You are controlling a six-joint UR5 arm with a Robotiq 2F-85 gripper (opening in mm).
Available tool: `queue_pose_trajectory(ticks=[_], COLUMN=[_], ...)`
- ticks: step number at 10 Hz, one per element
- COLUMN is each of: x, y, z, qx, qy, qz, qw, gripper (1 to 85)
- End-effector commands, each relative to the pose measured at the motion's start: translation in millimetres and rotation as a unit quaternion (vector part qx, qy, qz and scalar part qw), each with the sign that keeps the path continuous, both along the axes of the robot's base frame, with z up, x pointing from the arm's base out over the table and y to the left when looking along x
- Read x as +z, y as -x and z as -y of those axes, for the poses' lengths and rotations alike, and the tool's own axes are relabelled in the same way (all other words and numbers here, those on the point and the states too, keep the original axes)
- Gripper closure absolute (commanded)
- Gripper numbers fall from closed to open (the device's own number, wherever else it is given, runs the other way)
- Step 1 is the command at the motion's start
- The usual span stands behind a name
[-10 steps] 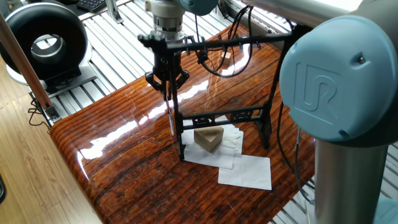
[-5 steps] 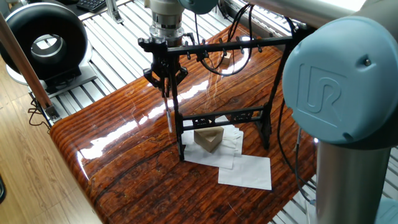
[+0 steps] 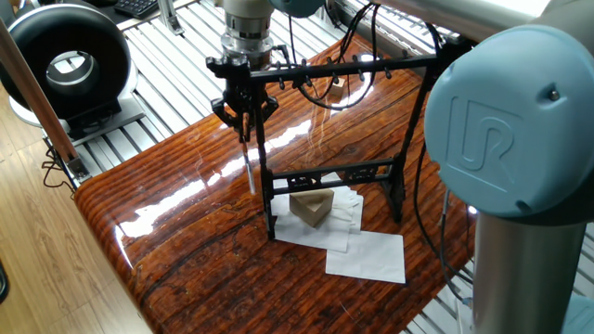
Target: Place the brush on the pen rack
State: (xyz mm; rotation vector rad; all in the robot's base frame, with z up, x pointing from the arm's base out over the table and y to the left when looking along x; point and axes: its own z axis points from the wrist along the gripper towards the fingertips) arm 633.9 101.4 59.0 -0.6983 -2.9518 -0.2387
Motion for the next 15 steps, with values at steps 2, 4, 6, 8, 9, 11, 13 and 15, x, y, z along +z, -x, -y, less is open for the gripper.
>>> queue_pose_trajectory(ticks=[2, 4, 6, 8, 9, 11, 13, 15], x=[19.0, 19.4, 22.9, 29.8, 33.0, 37.9, 40.9, 44.3], y=[-2.2, -9.7, -11.1, -9.7, -10.7, -10.1, -15.9, -17.9], z=[-6, 0, -1, -3, -4, -7, -7, -7], qx=[0.007, 0.023, 0.033, 0.042, 0.057, 0.073, 0.080, 0.087], qy=[-0.009, 0.002, 0.000, -0.007, -0.008, -0.015, -0.011, -0.008], qz=[0.009, 0.027, 0.035, 0.040, 0.047, 0.053, 0.067, 0.073], qw=[0.9999, 0.9994, 0.9989, 0.9983, 0.9973, 0.9958, 0.9945, 0.9935], gripper=[84.7, 84.7, 84.7, 84.7, 84.7, 84.7, 84.7, 84.7])
